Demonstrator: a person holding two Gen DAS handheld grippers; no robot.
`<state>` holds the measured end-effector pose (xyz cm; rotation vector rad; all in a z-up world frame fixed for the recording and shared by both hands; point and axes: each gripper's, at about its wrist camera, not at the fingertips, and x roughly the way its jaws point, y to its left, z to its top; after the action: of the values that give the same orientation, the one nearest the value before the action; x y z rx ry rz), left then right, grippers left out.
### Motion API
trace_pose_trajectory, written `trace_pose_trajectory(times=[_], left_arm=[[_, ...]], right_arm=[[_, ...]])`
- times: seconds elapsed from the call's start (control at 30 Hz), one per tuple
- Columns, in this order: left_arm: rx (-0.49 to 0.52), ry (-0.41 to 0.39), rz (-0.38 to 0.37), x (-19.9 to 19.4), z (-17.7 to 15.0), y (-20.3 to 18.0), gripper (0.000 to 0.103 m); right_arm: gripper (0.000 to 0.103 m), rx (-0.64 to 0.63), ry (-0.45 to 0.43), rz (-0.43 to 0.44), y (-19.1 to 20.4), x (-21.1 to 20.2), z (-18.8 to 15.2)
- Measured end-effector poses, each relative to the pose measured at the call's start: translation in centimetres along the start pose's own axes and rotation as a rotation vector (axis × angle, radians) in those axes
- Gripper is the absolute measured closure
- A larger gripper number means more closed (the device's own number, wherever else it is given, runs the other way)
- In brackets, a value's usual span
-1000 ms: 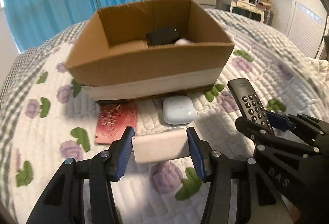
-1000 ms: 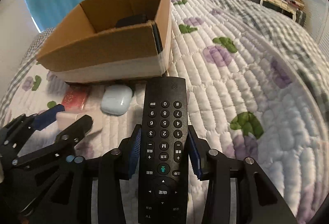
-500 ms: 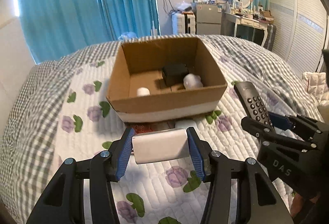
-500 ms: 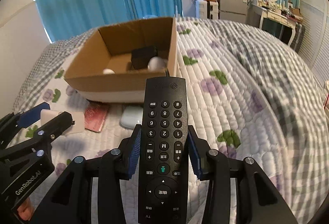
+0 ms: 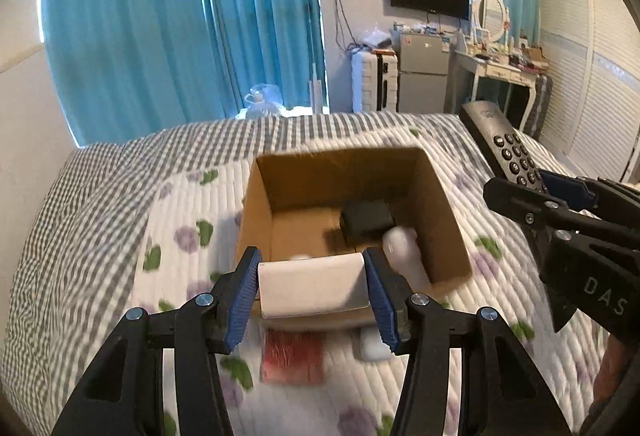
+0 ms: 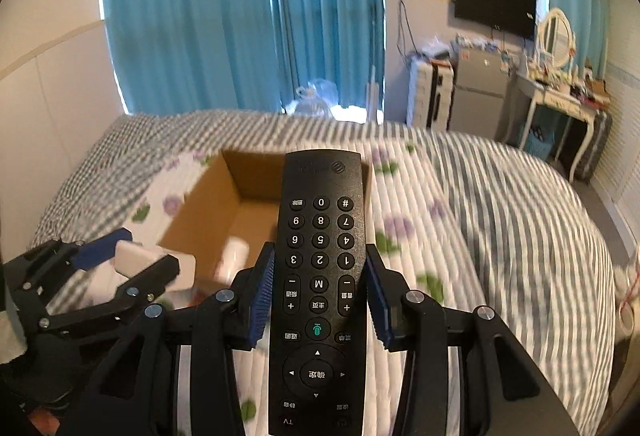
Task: Organize rigid objects
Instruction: 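Drop the charger block into the box with the left gripper while the right places the remote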
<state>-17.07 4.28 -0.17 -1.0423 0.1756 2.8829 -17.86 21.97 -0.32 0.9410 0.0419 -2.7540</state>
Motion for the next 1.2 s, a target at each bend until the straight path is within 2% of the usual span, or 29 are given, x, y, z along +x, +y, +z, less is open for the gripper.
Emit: trace_pose_trajectory(times=[0.13,0.27,0.4,0.57,0.7,0.8,1.0,1.1,1.17,1.2], left_arm=[[-0.002,0.005,0.027,3.3,2.1,0.2,0.05],[-0.023,0.055,0.023,7.1,2.9,0.2,0.05],[-0.003,0.095,0.053,10.4,2.2,0.0,0.05],[-0.007,0.132,0.039,12.6,1.1,0.0,0.05],[0.013,0.087,0.045,11.6,1.1,-0.3,0.049],[0.023,0.088,0.053,11.1,1.8,0.0,0.049],[-0.03,0.07,0.069,9.4,2.2,2.1,0.049],[-0.039,0.063,0.071,8.3,1.9,3.0,0.049],[-0.046,0.063,0.063,7.4,1.7,3.6,0.049],[-0.049,0.062,0.061,6.9,1.6,3.8,0.049]], right_arm=[[0.062,-0.038,-0.015,-0.004,0.2,2.4,3.1],[0.062,-0.067,-0.006,-0.006,0.4,5.2,4.3],[0.062,-0.081,0.026,0.001,0.6,8.0,3.8],[0.062,-0.084,0.078,0.009,0.2,10.7,2.1],[0.062,-0.081,0.099,0.005,-0.1,11.3,1.3],[0.062,-0.078,0.096,-0.003,-0.1,11.2,1.4],[0.062,-0.087,0.096,-0.001,1.0,11.8,2.1],[0.061,-0.081,0.095,0.035,1.5,12.2,1.8],[0.049,-0.087,0.101,0.042,1.8,12.0,1.4],[0.035,-0.1,0.084,0.026,2.1,11.3,1.3]])
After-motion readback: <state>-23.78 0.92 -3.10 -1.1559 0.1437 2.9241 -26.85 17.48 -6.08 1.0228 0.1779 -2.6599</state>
